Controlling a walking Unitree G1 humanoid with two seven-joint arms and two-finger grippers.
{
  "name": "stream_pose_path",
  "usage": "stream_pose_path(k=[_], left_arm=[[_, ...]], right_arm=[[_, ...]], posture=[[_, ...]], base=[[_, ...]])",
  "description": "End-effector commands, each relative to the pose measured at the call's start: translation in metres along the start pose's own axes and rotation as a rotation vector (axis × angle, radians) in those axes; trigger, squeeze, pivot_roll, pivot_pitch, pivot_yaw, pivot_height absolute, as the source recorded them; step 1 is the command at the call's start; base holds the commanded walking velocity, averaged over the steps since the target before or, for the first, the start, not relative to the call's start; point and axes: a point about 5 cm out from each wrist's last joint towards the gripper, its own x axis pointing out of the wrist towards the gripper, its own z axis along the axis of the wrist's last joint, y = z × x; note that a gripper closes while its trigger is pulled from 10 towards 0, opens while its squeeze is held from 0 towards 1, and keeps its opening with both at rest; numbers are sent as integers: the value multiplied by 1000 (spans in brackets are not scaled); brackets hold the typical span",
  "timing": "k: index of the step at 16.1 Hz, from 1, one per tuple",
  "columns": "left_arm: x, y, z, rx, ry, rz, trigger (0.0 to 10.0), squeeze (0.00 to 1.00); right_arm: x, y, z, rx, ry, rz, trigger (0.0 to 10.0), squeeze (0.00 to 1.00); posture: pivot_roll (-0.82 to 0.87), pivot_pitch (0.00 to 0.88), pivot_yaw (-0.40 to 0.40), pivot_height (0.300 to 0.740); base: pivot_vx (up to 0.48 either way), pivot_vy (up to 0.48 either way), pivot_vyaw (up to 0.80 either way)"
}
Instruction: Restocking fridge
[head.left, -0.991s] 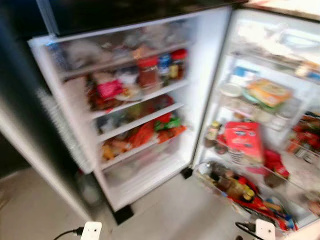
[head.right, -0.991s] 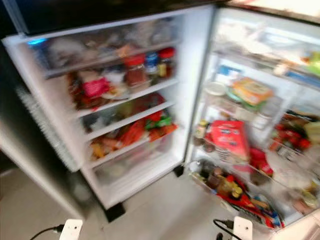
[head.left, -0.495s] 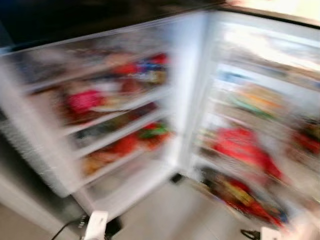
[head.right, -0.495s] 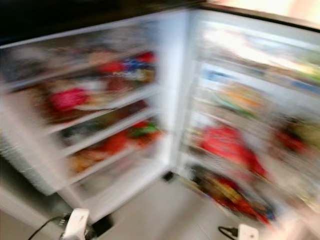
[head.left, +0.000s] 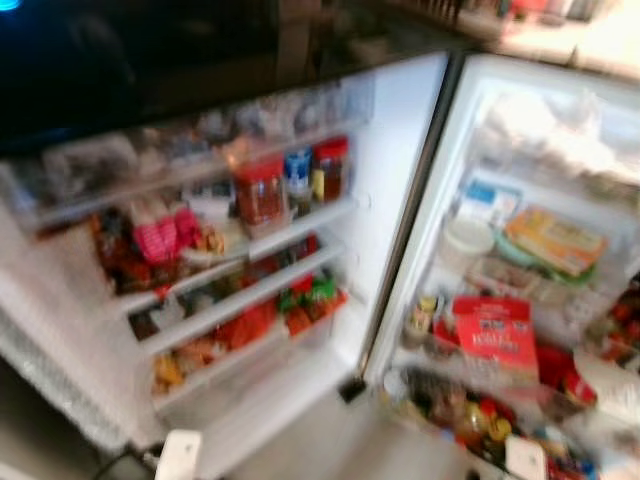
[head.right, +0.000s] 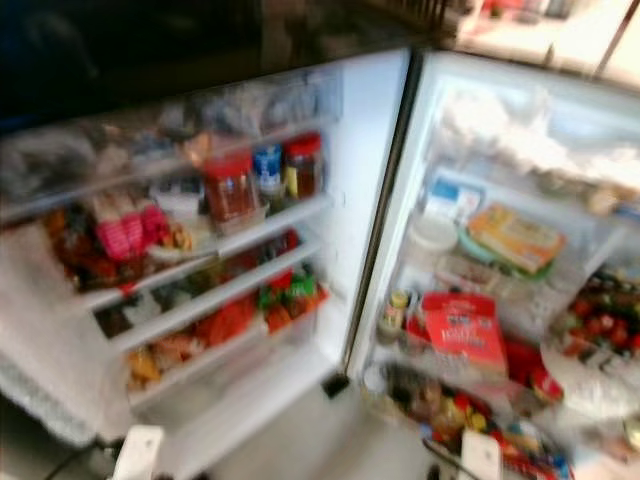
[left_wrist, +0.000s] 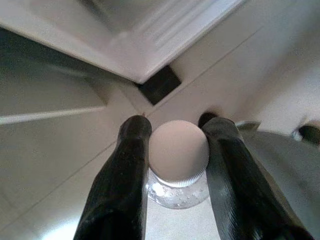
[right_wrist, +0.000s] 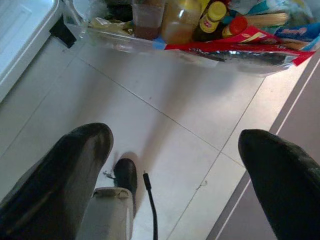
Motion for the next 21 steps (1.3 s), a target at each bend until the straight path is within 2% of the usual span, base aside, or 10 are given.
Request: stream_pose_path(k=[1,4,19,21], left_arm=[[0,-7,-3,0,11,-13,10000,0],[0,-7,-4,2,12,-14,10000,0],[-1,-7,-8,20,22,-12,10000,0],[-1,-7,-10,27,27,-13,10000,0]], right_arm=[[-1,-9,-3,-22,11,-12,10000,0],[-1,-8,-1,-74,-1,16,10000,0],[-2,-9,-8,-86,16,31,10000,0],[-2,-9,-10,-87,20,31,10000,0]], posture=[[83,0,-42,740],[83,0,-43,740],[75,14,-28,740],[66,28,-28,740]], base=[[0,0,0],[0,0,533],[0,0,800],[0,0,200]])
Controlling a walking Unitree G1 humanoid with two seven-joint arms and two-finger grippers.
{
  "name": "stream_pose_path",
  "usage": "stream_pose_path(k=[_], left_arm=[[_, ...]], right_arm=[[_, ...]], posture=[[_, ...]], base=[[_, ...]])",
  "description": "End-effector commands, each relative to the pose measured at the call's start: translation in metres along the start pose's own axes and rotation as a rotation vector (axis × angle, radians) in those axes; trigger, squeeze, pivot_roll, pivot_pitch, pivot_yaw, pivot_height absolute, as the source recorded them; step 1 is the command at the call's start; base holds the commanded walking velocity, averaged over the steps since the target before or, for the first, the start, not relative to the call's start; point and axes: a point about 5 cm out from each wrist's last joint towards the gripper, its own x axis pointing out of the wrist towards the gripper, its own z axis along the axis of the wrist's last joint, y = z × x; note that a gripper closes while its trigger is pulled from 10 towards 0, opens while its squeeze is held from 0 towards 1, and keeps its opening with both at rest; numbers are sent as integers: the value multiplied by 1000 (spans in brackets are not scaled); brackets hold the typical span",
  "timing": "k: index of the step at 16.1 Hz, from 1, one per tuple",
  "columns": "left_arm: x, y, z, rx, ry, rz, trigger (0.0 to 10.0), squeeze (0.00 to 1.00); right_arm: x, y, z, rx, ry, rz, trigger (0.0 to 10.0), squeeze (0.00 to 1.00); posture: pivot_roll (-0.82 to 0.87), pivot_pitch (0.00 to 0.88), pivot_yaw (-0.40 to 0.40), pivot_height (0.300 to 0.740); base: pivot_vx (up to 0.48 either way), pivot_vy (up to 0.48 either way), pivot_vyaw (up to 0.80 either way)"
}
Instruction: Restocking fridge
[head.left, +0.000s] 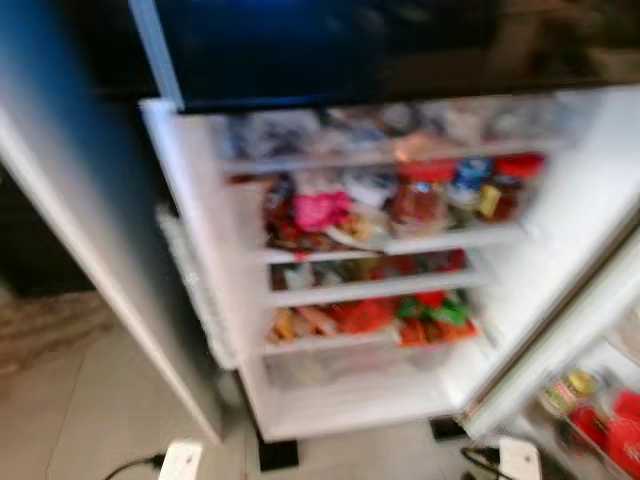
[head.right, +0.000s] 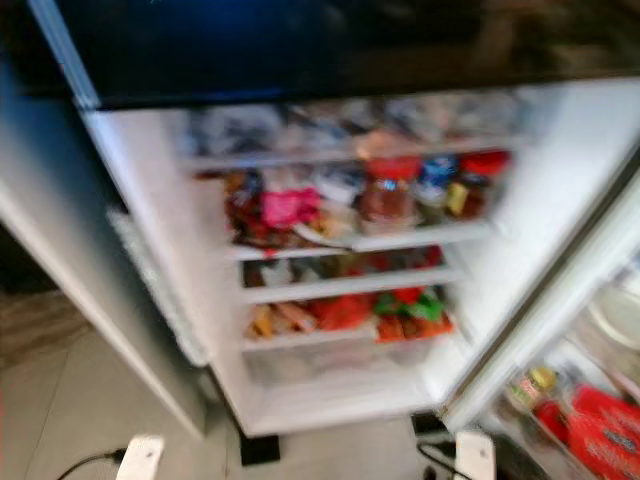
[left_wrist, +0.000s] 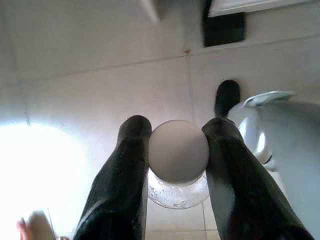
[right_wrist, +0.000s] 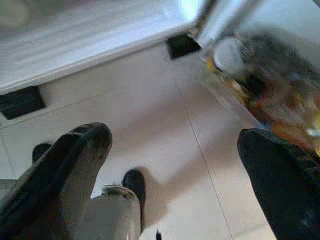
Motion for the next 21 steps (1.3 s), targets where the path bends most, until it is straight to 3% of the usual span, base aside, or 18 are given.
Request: stream_pose_path(k=[1,9,16,21], left_arm=[[0,-6,-1,20,3,-14,10000,0],[0,-10,-4,22,-6,-9,10000,0],[-1,-5,-3,68,-14,-13,10000,0],[0,-7,-2,104,-21,-21,10000,0]], right_arm=[[-3,-11,-11,-3,29,-27,10000,0],[-4,-15,-14,-22,35,-10,10000,0],[-4,-10,-16,-16,38,-20,10000,0],[-4,-12,-17,-3,42,-23,10000,0]], posture=[[64,35,-30,740],[44,51,-45,740],[24,8,-15,740],[25,35,-15,740]], base=[[0,0,0],[0,0,0],[0,0,0],[0,0,0]])
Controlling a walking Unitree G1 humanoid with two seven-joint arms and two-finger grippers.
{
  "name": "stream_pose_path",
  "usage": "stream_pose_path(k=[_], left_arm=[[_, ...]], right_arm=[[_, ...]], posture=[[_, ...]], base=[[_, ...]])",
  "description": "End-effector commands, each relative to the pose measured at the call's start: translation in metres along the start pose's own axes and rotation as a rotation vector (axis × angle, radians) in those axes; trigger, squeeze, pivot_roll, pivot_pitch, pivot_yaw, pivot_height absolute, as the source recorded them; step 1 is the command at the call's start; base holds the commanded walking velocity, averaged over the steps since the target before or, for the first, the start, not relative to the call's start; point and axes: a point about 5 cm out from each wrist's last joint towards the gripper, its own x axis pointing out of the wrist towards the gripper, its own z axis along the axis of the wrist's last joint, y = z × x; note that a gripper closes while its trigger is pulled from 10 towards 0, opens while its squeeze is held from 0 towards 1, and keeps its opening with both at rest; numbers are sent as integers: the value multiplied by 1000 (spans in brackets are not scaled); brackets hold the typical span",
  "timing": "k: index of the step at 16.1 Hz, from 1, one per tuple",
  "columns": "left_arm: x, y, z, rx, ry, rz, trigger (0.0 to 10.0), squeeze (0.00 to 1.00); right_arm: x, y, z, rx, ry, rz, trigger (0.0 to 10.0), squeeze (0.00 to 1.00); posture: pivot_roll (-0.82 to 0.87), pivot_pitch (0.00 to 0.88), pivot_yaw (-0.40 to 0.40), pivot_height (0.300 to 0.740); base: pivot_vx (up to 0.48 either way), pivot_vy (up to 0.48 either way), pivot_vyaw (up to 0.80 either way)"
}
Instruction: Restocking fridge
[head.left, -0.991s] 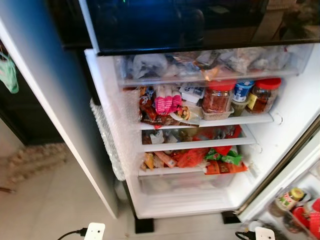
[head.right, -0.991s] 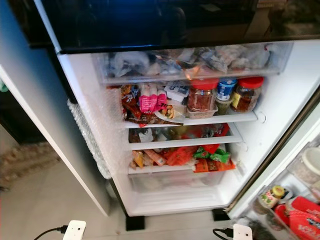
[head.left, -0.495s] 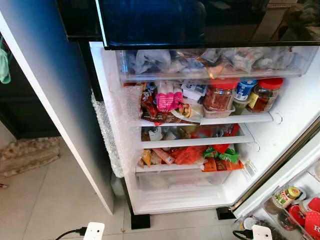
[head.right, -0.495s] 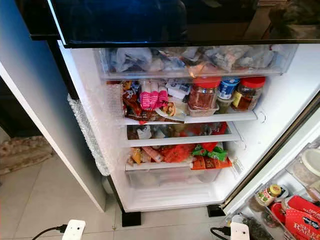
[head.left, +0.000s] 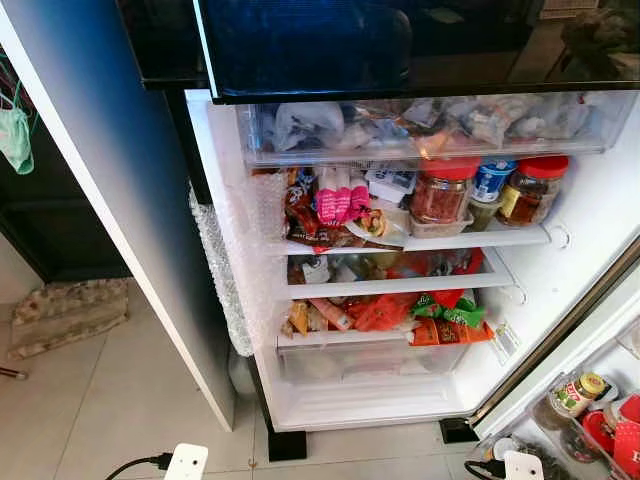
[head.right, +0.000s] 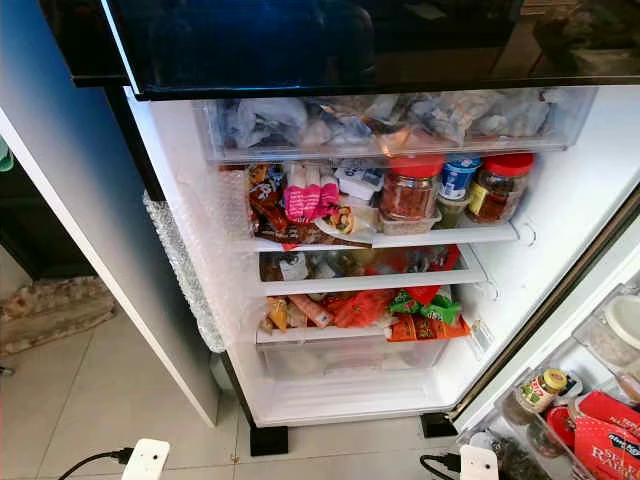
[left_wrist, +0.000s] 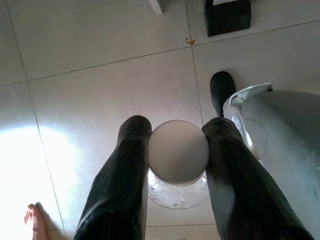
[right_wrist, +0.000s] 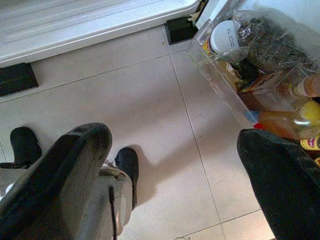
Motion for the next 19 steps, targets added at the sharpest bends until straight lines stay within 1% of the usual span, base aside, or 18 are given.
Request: stream_pose_path(k=[1,4,8,12,18,19], left_arm=[[0,-1,-2,19,3,-9,10000,0],[0,-3,-1,17,5,-8,10000,0],[0,-2,2,12,2,-6,10000,0],[0,0,2,20,0,-10,10000,0],[1,-1,4,25,-6,-8,10000,0],[1,-1,4,22,-7,-8,10000,0]], right_arm=[[0,-3,-2,5,10,-5,10000,0],[0,-5,1,2,5,-5,10000,0],[0,-4,3,9,0,-1,10000,0],[0,-3,4,18,-1,-2,10000,0],[0,-3,5,23,-2,-7,10000,0],[0,-3,4,26,-2,-8,10000,0]], posture=[[26,42,-20,740],[28,45,-18,740],[35,61,-27,740],[25,61,-14,740],[22,45,-13,740],[18,40,-11,740]], base=[[0,0,0],[0,0,0],[0,0,0],[0,-275,0],[0,-316,0],[0,0,0]])
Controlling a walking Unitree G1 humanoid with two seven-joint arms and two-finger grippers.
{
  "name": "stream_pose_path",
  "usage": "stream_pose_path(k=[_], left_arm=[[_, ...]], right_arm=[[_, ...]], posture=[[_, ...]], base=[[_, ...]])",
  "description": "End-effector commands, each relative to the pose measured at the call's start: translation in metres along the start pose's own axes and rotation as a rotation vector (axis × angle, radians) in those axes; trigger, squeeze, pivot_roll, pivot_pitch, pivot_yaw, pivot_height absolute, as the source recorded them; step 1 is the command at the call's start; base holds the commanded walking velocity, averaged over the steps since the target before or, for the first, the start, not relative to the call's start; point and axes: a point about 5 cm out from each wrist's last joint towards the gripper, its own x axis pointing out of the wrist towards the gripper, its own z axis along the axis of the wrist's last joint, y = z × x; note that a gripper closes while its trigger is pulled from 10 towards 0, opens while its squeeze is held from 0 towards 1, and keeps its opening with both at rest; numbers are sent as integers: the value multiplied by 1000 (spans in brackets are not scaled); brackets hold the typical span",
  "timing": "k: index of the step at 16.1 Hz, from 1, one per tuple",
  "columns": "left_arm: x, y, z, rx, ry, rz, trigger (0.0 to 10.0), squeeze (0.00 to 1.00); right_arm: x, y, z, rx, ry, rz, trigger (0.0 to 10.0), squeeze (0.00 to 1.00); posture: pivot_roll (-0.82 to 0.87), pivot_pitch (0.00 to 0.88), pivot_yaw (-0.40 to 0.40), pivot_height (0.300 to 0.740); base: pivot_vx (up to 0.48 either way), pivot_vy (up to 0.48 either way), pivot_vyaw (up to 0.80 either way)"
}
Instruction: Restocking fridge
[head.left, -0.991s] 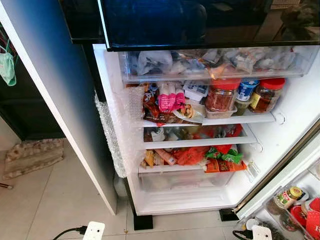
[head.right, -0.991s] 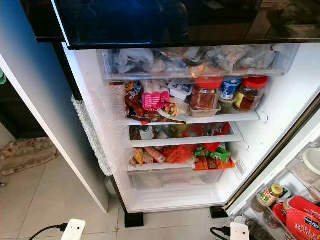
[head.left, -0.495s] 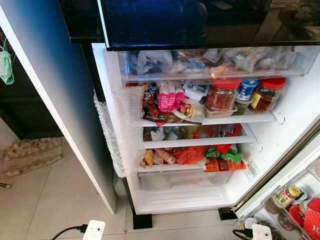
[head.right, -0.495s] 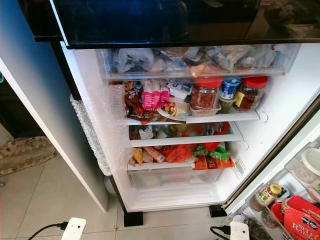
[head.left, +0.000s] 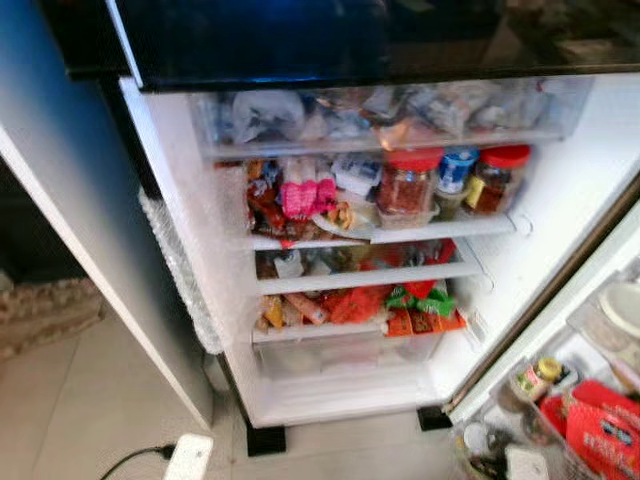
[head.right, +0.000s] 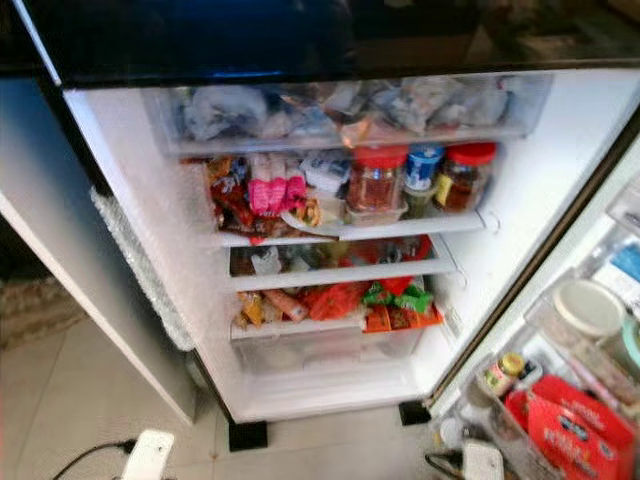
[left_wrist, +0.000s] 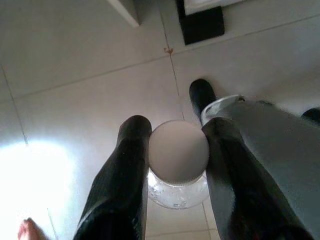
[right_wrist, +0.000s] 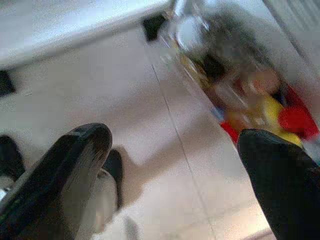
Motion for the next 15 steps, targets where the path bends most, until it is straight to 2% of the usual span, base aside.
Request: stream_pose_path(k=[1,4,12,15], left_arm=[[0,-5,-2,6,10,-15,10000,0],[0,-4,-3,12,12,-20,10000,0],[0,-4,-4,26,11,-25,10000,0],[-1,-4,-4,15,11,-27,10000,0]], right_arm=[[-2,-7,-6,9,16,-23,10000,0],[-2,-7,-7,9,16,-23,10000,0],[-2,-6,-8,8,19,-21,10000,0],[-2,-6,-9,8,20,-20,10000,0]], posture=[[17,39,-11,740],[17,30,-8,740],[19,15,-4,740],[20,11,-4,740]], base=[[0,0,0],[0,0,0],[0,-343,0],[0,0,0]])
